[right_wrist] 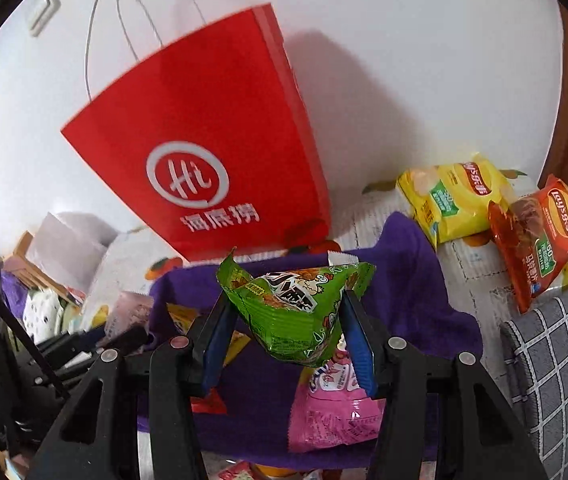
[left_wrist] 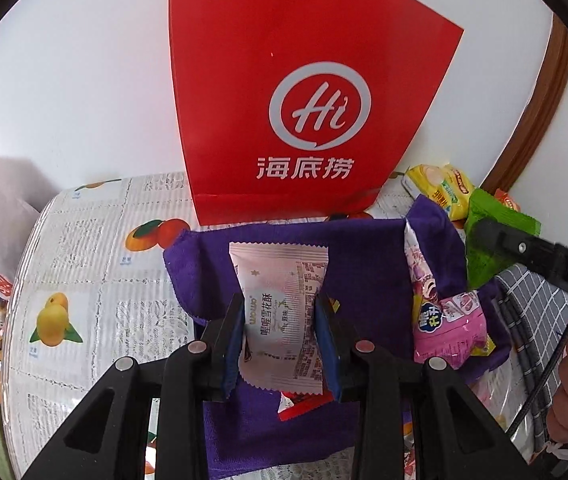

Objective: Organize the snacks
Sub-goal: 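Lift and carry both packets over the purple towel with both tools, then open the right tool dropping the green bag onto the towel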

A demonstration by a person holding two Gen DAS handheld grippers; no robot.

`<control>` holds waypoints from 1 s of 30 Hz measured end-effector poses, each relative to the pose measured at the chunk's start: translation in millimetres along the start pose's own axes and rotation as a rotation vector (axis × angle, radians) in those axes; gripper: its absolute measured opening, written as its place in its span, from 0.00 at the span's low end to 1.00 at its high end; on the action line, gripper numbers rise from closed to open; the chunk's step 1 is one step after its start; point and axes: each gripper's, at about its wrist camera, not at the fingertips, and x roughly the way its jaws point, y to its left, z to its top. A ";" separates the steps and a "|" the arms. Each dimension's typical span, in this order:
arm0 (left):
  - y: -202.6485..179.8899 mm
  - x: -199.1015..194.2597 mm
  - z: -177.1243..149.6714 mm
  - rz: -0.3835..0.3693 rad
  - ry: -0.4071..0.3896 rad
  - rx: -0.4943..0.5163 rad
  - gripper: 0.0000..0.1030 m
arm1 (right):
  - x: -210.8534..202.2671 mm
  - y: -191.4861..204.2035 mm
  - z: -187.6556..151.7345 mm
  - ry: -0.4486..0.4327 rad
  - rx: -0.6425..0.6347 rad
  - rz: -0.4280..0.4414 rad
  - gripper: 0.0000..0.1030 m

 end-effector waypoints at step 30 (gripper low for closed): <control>1.7 12.3 -1.9 0.002 0.029 -0.023 0.31 | 26.6 -3.4 -7.7 0.094 -0.058 -0.051 0.51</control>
